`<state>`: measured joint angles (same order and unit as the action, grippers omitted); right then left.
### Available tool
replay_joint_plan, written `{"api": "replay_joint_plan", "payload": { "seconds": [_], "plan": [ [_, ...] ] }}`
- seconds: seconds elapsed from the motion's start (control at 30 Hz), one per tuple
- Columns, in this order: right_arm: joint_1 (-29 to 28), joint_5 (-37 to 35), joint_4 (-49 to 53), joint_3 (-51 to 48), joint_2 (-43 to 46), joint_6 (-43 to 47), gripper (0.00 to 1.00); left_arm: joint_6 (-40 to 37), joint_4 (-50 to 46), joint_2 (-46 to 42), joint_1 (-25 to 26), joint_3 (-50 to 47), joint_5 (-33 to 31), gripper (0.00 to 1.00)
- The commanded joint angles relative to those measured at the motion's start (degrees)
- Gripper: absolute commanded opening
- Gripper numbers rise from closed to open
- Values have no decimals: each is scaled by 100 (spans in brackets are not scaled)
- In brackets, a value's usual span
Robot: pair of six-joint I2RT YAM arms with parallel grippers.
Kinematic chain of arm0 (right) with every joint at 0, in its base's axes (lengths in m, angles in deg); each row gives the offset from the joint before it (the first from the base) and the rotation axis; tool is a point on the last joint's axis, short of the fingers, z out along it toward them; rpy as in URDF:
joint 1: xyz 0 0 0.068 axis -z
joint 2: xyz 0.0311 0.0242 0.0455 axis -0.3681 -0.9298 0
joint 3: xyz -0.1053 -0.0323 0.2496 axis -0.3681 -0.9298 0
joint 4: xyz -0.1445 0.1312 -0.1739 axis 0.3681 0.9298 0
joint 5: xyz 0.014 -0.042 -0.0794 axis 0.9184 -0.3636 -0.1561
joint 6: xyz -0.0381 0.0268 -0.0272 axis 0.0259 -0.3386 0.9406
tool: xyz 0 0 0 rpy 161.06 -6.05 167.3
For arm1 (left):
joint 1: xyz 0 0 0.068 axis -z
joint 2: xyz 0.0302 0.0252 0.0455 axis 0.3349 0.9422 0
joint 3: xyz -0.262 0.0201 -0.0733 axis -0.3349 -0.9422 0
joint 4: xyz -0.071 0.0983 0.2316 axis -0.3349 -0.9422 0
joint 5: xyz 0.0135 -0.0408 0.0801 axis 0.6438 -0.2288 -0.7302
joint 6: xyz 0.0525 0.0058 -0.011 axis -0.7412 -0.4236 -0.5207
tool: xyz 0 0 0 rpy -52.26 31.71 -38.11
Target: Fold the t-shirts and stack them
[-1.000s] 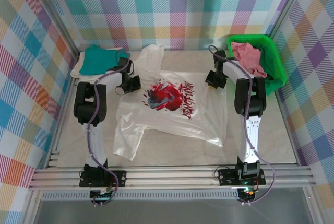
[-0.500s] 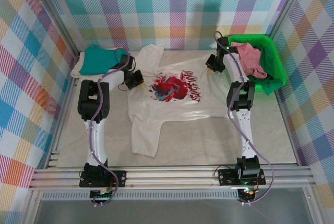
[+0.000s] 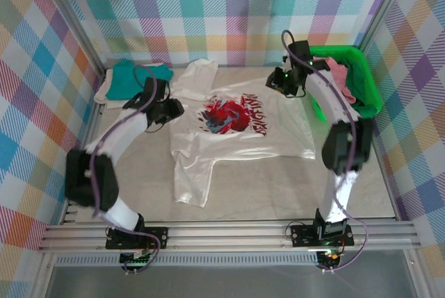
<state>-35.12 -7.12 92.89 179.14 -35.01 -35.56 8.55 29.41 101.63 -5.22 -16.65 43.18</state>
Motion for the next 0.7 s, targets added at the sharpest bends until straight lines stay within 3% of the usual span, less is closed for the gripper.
{"api": "replay_joint_plan", "payload": {
  "seconds": [0.0,0.07,0.23,0.53,0.67],
  "plan": [
    [-319,42,-1161,-1992,1107,452,41,514,-1411,-832,227,-1227,-198,43],
    [-439,-337,-1568,-3130,1845,476,48,990,-1964,-1526,521,-1811,-217,50],
    [-442,-525,-2093,-4687,2696,349,49,1960,-2636,-2355,1372,-2422,-11,58],
    [-442,-537,-2301,-4714,2431,347,51,2677,-1958,-2188,2218,-3067,446,56],
    [-441,-497,-2442,-4713,2408,330,52,2721,-1702,-2118,2287,-3345,431,55]
  ]
}}
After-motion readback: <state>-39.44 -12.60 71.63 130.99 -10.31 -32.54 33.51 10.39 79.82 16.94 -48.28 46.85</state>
